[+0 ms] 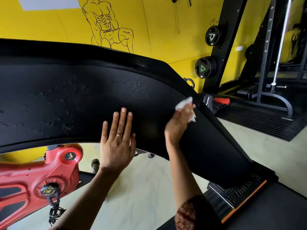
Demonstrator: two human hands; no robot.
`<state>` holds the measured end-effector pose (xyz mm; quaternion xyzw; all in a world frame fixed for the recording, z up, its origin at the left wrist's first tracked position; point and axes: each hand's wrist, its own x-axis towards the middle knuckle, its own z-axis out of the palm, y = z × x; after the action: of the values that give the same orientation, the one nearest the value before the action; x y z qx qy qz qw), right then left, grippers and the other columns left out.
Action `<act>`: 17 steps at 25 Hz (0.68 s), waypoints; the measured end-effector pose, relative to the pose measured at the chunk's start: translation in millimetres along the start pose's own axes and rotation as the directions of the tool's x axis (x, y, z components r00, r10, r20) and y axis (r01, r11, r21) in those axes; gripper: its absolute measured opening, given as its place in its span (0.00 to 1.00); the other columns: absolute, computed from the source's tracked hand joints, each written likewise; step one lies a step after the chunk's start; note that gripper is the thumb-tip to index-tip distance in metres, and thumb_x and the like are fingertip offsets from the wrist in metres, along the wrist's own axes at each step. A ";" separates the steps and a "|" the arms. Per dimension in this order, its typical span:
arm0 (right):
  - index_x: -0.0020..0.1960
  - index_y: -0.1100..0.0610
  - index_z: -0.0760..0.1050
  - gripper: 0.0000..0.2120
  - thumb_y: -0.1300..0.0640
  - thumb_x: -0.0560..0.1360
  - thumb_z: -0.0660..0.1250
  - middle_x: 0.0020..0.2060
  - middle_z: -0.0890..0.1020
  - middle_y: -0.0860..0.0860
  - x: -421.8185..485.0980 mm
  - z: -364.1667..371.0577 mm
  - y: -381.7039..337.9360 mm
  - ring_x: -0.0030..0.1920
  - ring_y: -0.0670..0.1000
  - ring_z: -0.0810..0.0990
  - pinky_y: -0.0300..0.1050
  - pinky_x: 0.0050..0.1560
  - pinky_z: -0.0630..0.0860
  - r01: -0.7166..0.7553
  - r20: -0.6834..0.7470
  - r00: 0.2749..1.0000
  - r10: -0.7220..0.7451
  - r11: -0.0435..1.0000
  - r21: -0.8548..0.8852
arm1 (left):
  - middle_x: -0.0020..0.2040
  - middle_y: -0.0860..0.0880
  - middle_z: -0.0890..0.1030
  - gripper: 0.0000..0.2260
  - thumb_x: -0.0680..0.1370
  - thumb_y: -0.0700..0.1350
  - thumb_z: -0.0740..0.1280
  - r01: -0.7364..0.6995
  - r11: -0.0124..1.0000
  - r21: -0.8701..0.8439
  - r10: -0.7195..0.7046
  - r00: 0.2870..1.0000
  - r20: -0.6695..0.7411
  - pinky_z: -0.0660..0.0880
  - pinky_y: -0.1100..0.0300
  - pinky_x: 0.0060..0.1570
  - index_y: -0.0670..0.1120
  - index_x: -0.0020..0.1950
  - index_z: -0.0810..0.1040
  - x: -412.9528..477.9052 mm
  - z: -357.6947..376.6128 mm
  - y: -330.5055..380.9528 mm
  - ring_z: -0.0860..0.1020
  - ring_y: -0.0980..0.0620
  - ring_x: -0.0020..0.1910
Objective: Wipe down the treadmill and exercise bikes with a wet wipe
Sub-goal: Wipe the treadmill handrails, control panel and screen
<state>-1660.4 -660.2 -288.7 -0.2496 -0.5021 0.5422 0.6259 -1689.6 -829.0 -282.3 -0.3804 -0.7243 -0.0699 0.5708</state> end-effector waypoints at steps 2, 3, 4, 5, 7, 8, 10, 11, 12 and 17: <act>0.74 0.61 0.56 0.23 0.52 0.82 0.49 0.74 0.53 0.57 -30.6 21.6 -28.6 0.76 0.56 0.49 0.55 0.75 0.48 0.366 0.204 0.915 -0.348 0.929 -0.056 | 0.75 0.43 0.58 0.24 0.79 0.47 0.55 -0.018 0.999 -0.031 0.017 1.000 -0.005 0.45 0.52 0.74 0.40 0.74 0.62 2.6 -4.1 -0.6 0.47 0.50 0.77; 0.74 0.60 0.58 0.22 0.54 0.82 0.50 0.74 0.53 0.54 -44.1 21.0 -24.5 0.76 0.54 0.49 0.55 0.75 0.48 0.524 0.321 0.815 -0.482 0.850 -0.055 | 0.75 0.43 0.60 0.24 0.79 0.46 0.56 -0.034 0.999 -0.038 0.033 0.999 -0.017 0.47 0.52 0.74 0.41 0.74 0.63 5.9 -7.6 -3.3 0.50 0.49 0.77; 0.73 0.60 0.62 0.21 0.56 0.82 0.52 0.74 0.56 0.53 -46.3 14.6 -12.3 0.76 0.55 0.52 0.56 0.75 0.50 0.625 0.360 0.738 -0.570 0.780 -0.045 | 0.74 0.42 0.61 0.23 0.79 0.46 0.57 -0.042 0.998 -0.045 0.040 0.999 -0.033 0.49 0.51 0.73 0.41 0.74 0.65 10.0 -12.0 -7.1 0.53 0.48 0.76; 0.72 0.61 0.64 0.20 0.58 0.81 0.54 0.73 0.58 0.53 -41.9 4.8 9.2 0.76 0.56 0.55 0.60 0.74 0.53 0.630 0.328 0.748 -0.577 0.773 -0.077 | 0.74 0.42 0.62 0.23 0.79 0.46 0.57 -0.036 0.998 -0.053 0.033 0.998 -0.051 0.50 0.51 0.73 0.41 0.73 0.65 15.0 -16.9 -12.0 0.56 0.47 0.75; 0.72 0.59 0.61 0.21 0.54 0.81 0.52 0.72 0.56 0.52 -45.6 -15.1 41.4 0.75 0.58 0.55 0.64 0.72 0.55 0.249 0.136 0.963 -0.233 0.962 -0.113 | 0.75 0.42 0.60 0.23 0.80 0.47 0.57 0.008 0.998 -0.065 -0.013 0.997 -0.073 0.50 0.50 0.73 0.42 0.73 0.65 26.1 -26.1 -22.7 0.58 0.45 0.74; 0.73 0.59 0.57 0.23 0.49 0.82 0.49 0.73 0.54 0.52 -58.2 -18.7 43.9 0.76 0.57 0.52 0.64 0.72 0.54 0.124 0.120 0.987 -0.109 0.984 -0.127 | 0.75 0.42 0.60 0.23 0.80 0.48 0.57 0.023 0.998 -0.057 -0.028 0.997 -0.074 0.49 0.50 0.73 0.42 0.74 0.65 29.9 -28.8 -27.6 0.58 0.45 0.74; 0.75 0.59 0.56 0.26 0.46 0.82 0.46 0.74 0.53 0.52 -101.1 -15.7 42.2 0.76 0.55 0.50 0.59 0.74 0.53 0.301 0.326 0.913 -0.247 0.945 -0.127 | 0.75 0.42 0.60 0.23 0.79 0.47 0.57 0.011 1.000 -0.018 -0.012 0.998 -0.056 0.47 0.51 0.73 0.43 0.74 0.64 29.0 -31.2 -38.2 0.57 0.45 0.75; 0.75 0.57 0.56 0.24 0.47 0.83 0.46 0.75 0.53 0.51 -117.4 -12.6 40.9 0.77 0.53 0.49 0.56 0.75 0.51 0.416 0.405 0.848 -0.342 0.903 -0.109 | 0.75 0.42 0.60 0.24 0.79 0.47 0.57 -0.007 1.000 -0.002 0.007 0.999 -0.037 0.46 0.51 0.74 0.43 0.74 0.64 24.6 -31.9 -42.7 0.56 0.46 0.75; 0.76 0.55 0.55 0.23 0.49 0.83 0.46 0.76 0.52 0.50 -125.8 -9.7 42.9 0.77 0.51 0.47 0.55 0.75 0.50 0.419 0.399 0.848 -0.350 0.902 -0.099 | 0.75 0.42 0.59 0.24 0.79 0.47 0.57 -0.021 1.000 0.008 0.022 1.000 -0.017 0.45 0.51 0.74 0.44 0.75 0.64 18.7 -32.7 -46.8 0.56 0.46 0.75; 0.76 0.52 0.48 0.25 0.44 0.82 0.43 0.76 0.48 0.48 -141.1 3.4 15.1 0.77 0.50 0.42 0.53 0.75 0.46 0.316 0.378 0.890 -0.253 0.942 -0.115 | 0.75 0.42 0.61 0.23 0.78 0.47 0.58 -0.037 0.999 0.036 0.037 0.999 0.001 0.49 0.49 0.73 0.47 0.74 0.65 1.3 -46.1 -73.3 0.58 0.45 0.74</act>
<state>-1657.0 -787.8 -350.8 -0.1237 -0.6841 0.4347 0.5724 -1700.2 -904.4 -241.2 -0.3834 -0.7184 -0.0461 0.5787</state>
